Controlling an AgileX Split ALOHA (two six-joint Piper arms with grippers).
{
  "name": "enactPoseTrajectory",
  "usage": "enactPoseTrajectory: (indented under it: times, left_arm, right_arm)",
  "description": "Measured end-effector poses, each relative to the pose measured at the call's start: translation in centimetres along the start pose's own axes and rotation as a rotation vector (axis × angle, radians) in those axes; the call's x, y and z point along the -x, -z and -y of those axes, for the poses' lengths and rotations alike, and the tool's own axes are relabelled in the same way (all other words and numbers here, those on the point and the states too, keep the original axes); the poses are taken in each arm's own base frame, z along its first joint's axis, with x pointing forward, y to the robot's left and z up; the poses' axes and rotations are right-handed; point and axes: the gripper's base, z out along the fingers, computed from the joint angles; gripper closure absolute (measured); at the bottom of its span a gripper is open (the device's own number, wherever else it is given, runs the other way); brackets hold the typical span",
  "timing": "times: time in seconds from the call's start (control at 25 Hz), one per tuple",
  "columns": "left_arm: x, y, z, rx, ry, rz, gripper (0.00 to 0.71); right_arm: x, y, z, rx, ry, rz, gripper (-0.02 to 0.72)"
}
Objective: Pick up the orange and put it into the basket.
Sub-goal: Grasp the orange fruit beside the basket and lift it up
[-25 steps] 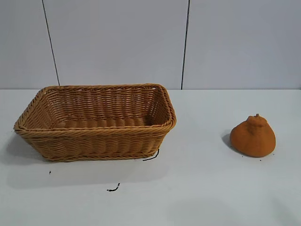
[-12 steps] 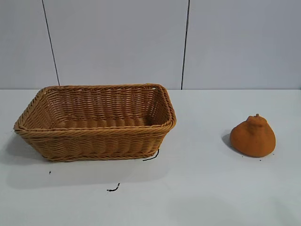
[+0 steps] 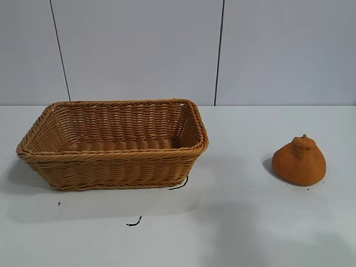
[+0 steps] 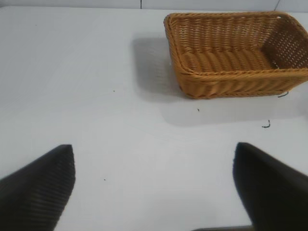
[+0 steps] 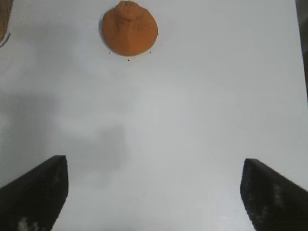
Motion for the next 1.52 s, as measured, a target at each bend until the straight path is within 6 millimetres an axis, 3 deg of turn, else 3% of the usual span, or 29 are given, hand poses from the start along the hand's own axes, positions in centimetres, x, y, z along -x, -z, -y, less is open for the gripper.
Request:
enactPoseTrajectory:
  times: [0.2, 0.44, 0.92, 1.0, 1.16, 1.24, 1.28, 1.32, 1.36, 1.4, 1.48, 1.52]
  left_arm:
    - [0.0, 0.0, 0.0, 0.000, 0.000, 0.001, 0.071]
    - [0.0, 0.0, 0.0, 0.000, 0.000, 0.001, 0.071]
    - [0.0, 0.0, 0.0, 0.000, 0.000, 0.001, 0.071]
    - [0.0, 0.0, 0.0, 0.000, 0.000, 0.001, 0.071]
    - [0.0, 0.0, 0.0, 0.000, 0.000, 0.001, 0.071]
    - [0.0, 0.0, 0.0, 0.000, 0.000, 0.001, 0.071]
    - [0.0, 0.0, 0.0, 0.000, 0.000, 0.001, 0.071]
    - [0.0, 0.0, 0.0, 0.000, 0.000, 0.001, 0.071]
    - [0.0, 0.0, 0.0, 0.000, 0.000, 0.001, 0.071]
    - [0.0, 0.0, 0.0, 0.000, 0.000, 0.001, 0.071]
    - [0.0, 0.0, 0.0, 0.000, 0.000, 0.001, 0.071]
    - [0.0, 0.0, 0.0, 0.000, 0.000, 0.001, 0.071]
  right_arm:
    - [5.4, -3.3, -0.5, 0.029, -0.009, -0.030, 0.008]
    - [9.0, -7.7, -1.4, 0.095, -0.021, -0.079, 0.008]
    - [7.6, -19.5, -1.4, 0.080, -0.037, -0.306, 0.008]
    - [7.2, -20.7, -1.4, 0.076, -0.037, -0.325, 0.008]
    - [7.1, -21.2, -1.4, 0.075, -0.037, -0.329, 0.026]
    - [7.1, -21.2, -1.4, 0.075, -0.038, -0.325, 0.139]
    - [7.1, -21.2, -1.4, 0.075, -0.038, -0.325, 0.139]
    - [7.2, -21.2, -1.4, 0.075, -0.038, -0.320, 0.321]
    - [7.2, -21.2, -1.4, 0.075, -0.038, -0.319, 0.393]
    - [7.2, -21.1, -1.4, 0.075, -0.038, -0.315, 0.510]
    - [7.7, -20.4, -1.4, 0.079, -0.039, -0.296, 0.632]
    - [8.1, -19.8, -1.5, 0.081, -0.038, -0.284, 0.636]
